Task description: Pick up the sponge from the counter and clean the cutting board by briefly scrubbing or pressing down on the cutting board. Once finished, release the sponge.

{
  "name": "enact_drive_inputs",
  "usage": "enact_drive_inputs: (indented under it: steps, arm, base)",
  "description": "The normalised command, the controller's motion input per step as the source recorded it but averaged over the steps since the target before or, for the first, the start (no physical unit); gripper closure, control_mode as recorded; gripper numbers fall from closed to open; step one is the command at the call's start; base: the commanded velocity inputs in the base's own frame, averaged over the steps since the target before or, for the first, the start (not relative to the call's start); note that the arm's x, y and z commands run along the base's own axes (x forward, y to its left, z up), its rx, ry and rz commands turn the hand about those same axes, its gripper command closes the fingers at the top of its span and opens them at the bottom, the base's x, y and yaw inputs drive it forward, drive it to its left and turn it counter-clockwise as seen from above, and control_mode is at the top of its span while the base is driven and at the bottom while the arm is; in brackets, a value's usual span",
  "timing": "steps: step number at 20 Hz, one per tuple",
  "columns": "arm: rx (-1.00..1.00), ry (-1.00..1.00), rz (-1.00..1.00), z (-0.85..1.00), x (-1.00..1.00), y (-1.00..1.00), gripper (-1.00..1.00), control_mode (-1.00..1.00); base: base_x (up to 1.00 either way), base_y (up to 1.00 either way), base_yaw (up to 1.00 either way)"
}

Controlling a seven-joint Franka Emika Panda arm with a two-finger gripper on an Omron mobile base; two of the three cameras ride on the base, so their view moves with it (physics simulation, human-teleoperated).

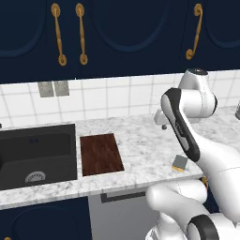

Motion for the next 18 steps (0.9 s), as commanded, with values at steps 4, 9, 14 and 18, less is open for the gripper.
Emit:
enact_drive_inputs:
  steps: [4,9,14,18]
  arm:
    - [0.01,0.01,-0.06,-0.93,-0.25,-0.70,-1.00,-1.00]
    - [0.11,0.13,-0.05,-0.56,0.15,-0.95,-1.00,-1.00]
    - [0.00,0.20,-0.19,-0.77,0.10,-0.14,-1.00,-1.00]
    - [0.00,0.24,-0.23,-0.53,0.28,-0.15,-1.00,-1.00]
  base:
    - [0.00,0.00,0.00]
    - [0.00,0.00,0.00]
    - [0.00,0.00,0.00]
    - [0.00,0.00,0.00]
